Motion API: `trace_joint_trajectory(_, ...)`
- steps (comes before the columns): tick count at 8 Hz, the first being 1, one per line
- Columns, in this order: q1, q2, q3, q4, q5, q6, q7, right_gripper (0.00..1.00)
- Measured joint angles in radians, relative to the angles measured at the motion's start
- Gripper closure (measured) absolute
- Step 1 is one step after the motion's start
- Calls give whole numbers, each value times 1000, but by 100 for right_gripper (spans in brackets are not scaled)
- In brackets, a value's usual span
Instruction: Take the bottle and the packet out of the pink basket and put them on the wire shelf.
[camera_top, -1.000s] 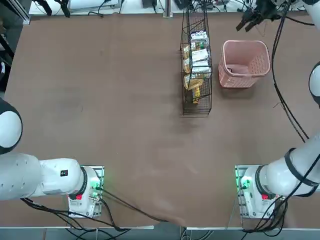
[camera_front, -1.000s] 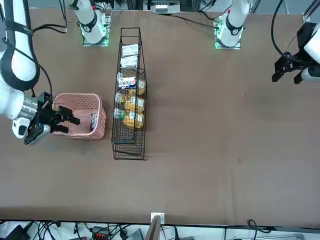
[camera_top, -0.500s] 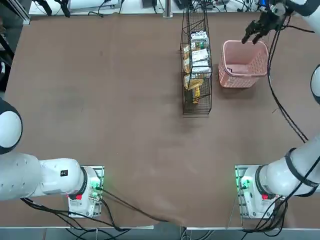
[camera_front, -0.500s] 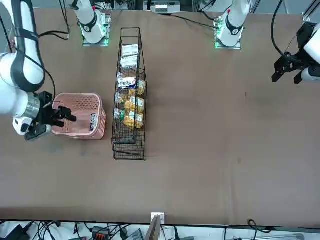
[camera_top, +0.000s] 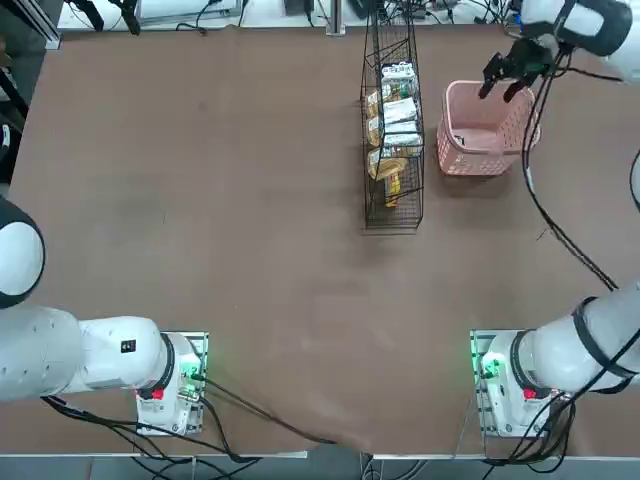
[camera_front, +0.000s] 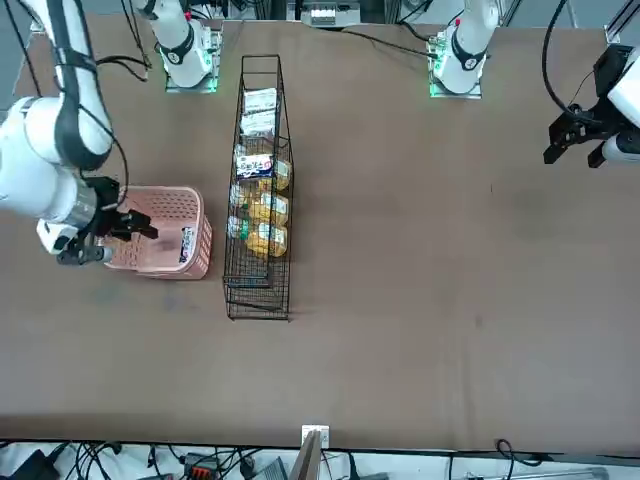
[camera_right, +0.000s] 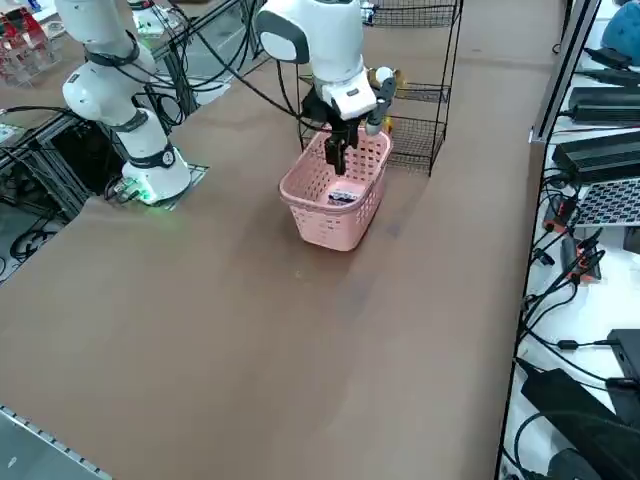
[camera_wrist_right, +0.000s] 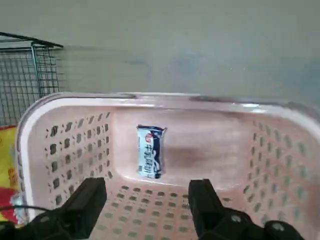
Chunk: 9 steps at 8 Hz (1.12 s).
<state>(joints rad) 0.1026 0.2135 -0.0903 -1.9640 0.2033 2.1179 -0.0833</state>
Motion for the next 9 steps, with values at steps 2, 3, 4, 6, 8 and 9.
trace_joint_trajectory(2, 5, -9, 36, -67, -27, 89, 90, 0)
trace_joint_trajectory(3, 4, -10, 41, -106, -28, 146, 103, 0)
trace_joint_trajectory(4, 4, -10, 45, -144, -28, 200, 114, 0)
trace_joint_trajectory(6, 4, -6, 64, -194, -28, 263, 132, 0)
trace_joint_trajectory(8, 5, 10, 94, -216, -28, 301, 146, 0)
trace_joint_trajectory(9, 5, 19, 100, -230, -29, 329, 146, 0)
